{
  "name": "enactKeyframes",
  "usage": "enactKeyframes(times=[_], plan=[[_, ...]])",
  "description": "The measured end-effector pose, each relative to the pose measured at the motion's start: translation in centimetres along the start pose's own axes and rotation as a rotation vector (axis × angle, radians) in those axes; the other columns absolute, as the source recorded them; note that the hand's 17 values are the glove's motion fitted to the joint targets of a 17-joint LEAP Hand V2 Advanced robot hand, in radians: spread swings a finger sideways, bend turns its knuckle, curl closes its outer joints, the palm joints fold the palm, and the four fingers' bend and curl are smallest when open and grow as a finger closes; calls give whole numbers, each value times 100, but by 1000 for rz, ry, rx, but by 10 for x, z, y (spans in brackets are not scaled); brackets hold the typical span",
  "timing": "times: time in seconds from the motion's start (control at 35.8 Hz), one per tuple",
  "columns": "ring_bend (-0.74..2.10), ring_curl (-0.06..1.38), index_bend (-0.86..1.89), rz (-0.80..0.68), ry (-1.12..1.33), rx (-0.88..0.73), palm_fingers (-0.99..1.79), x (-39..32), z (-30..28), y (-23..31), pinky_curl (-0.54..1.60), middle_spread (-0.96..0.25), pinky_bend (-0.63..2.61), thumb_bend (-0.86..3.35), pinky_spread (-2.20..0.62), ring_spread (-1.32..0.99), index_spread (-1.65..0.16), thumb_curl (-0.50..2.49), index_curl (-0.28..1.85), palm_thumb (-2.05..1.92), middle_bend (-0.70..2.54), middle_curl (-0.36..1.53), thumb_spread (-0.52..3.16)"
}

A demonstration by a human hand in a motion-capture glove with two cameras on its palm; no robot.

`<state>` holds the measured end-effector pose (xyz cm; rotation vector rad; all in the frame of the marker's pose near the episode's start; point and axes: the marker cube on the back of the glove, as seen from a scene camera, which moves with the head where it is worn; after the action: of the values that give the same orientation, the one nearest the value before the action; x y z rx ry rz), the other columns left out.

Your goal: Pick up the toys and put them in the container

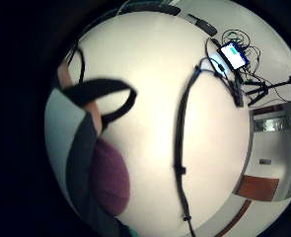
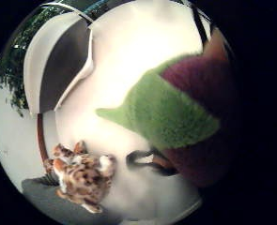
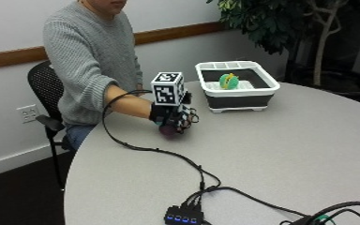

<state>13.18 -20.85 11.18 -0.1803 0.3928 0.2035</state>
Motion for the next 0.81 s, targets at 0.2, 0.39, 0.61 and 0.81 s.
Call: enactKeyframes(times=[0.2,0.39,0.61,0.81], plan=[[101,44,38,5,-58,153,110,6,-112,-40,37,-28,93,14,-36,-44,-40,56,41,48,69,56,111],[101,47,49,-12,-35,179,108,8,-166,-60,39,-27,91,11,-40,-47,-40,63,50,49,76,63,94],[102,50,52,-133,-144,118,104,-72,-155,-86,41,-26,93,8,-42,-48,-39,71,57,50,77,67,82],[101,52,50,-332,-69,109,98,-194,-151,-112,43,-25,96,5,-42,-49,-39,76,62,50,77,71,76]])
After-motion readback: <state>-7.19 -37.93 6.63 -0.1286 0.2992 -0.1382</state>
